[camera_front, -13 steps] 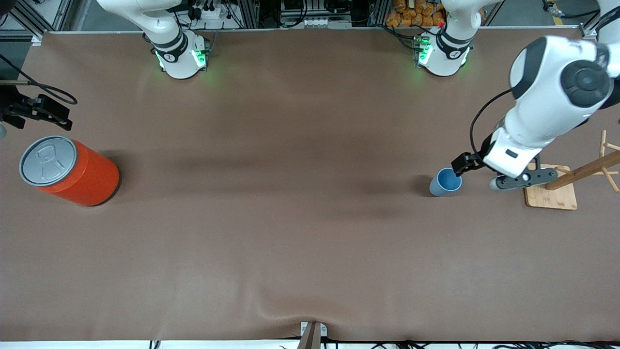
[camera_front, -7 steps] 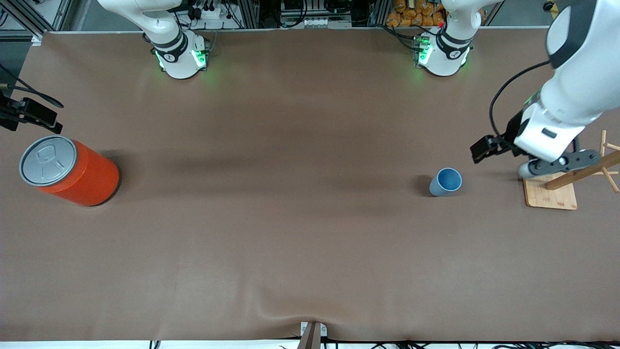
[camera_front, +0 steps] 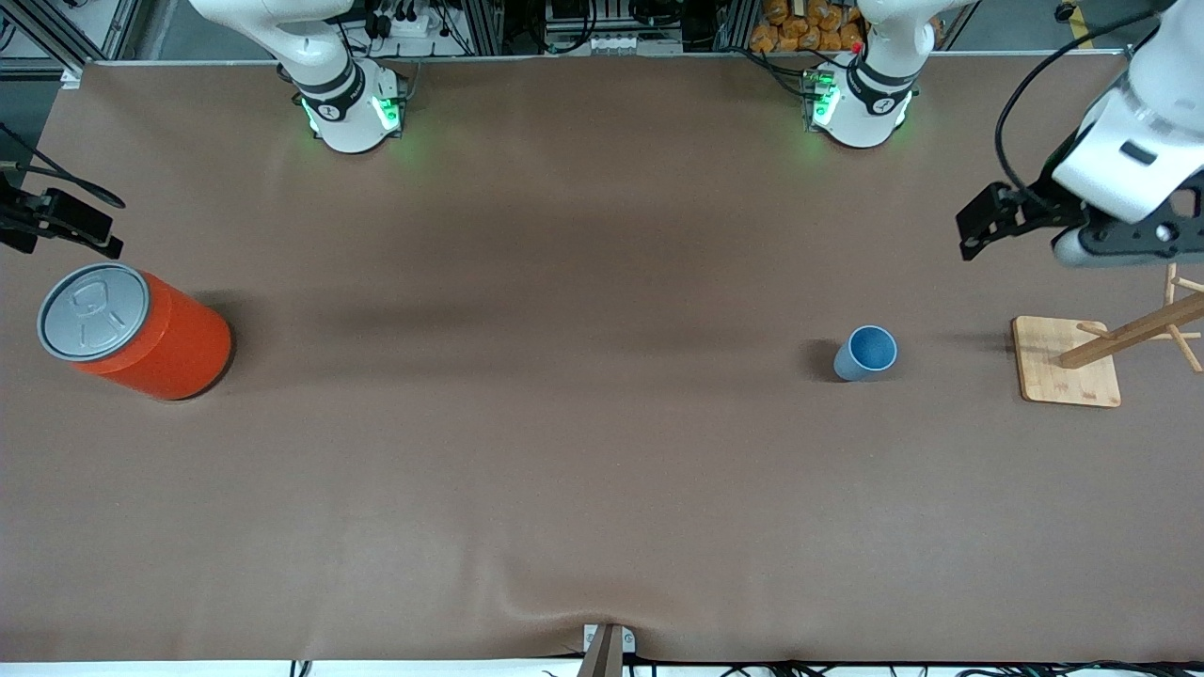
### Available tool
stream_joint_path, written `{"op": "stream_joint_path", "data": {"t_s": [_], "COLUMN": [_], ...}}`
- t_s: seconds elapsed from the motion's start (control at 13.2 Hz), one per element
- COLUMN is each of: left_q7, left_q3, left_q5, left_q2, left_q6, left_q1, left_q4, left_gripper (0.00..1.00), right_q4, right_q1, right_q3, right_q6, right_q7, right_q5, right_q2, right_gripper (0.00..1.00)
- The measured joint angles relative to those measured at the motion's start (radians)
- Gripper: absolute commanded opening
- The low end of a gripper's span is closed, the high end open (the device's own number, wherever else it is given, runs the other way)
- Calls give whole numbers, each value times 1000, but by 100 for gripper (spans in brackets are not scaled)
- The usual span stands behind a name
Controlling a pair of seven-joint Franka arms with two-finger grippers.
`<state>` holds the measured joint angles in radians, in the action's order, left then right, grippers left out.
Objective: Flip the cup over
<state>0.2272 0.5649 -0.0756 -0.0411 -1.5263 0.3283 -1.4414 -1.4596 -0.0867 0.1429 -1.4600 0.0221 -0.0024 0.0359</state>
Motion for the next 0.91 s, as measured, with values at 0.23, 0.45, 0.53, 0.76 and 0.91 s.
{"op": "stream_joint_path", "data": {"t_s": [0.23, 0.45, 0.53, 0.76, 0.91], "left_q7": [-7, -7, -7, -7, -7], "left_q3": [-31, -229, -309, -475, -479], "left_q5": [4, 25, 29, 31, 32], "left_q2": [6, 8, 14, 49, 75], "left_q6": [0, 4, 11, 21, 26], "left_q1": [-26, -208, -286, -445, -451], "left_q4": [-3, -5, -11, -45, -64], "left_gripper": [100, 100, 100, 100, 100], "right_q4": [0, 0, 0, 0, 0], "right_q1": [0, 0, 0, 0, 0], "right_q3": [-1, -2, -2, -2, -2], "right_q6": [4, 8, 9, 10, 10], "right_q7": [0, 0, 0, 0, 0], "right_q5": [0, 0, 0, 0, 0], "right_q2": [0, 0, 0, 0, 0], "right_gripper": [100, 100, 100, 100, 100]}}
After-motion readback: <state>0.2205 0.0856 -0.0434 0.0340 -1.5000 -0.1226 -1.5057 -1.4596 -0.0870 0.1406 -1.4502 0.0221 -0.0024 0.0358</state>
